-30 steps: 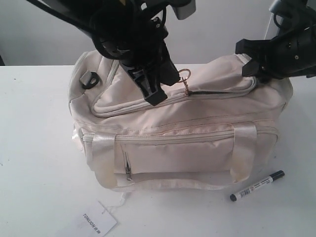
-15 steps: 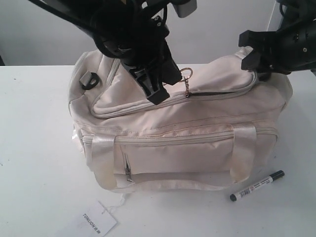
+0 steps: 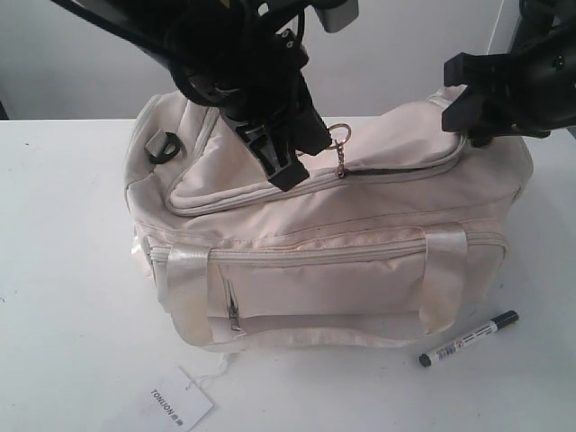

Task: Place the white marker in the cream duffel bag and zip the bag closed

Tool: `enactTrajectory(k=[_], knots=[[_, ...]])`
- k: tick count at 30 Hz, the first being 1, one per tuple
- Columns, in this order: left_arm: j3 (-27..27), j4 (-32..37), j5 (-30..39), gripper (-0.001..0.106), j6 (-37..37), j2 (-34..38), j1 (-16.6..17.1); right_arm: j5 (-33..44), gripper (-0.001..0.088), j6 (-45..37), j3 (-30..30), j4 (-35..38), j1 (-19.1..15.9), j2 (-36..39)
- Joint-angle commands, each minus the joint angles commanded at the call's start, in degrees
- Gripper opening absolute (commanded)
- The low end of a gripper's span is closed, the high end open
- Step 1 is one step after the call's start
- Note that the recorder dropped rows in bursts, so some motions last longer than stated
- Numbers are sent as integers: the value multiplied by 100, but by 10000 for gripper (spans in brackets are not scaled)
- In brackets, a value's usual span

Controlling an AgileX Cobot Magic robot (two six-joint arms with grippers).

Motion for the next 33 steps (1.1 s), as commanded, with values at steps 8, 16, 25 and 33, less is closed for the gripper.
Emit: enactTrajectory(k=[8, 16, 25, 33], knots=[[0, 0, 47, 0, 0, 0, 0, 412, 191, -50, 0, -88, 0, -432], [0, 0, 60, 0, 0, 0, 0, 493, 54, -50, 0, -250, 0, -708], [0, -14, 92, 0, 0, 0, 0, 454, 54, -1384, 0, -322, 8, -739], [0, -14, 104, 0, 0, 0, 0, 913, 54, -4171, 0, -387, 239, -739]])
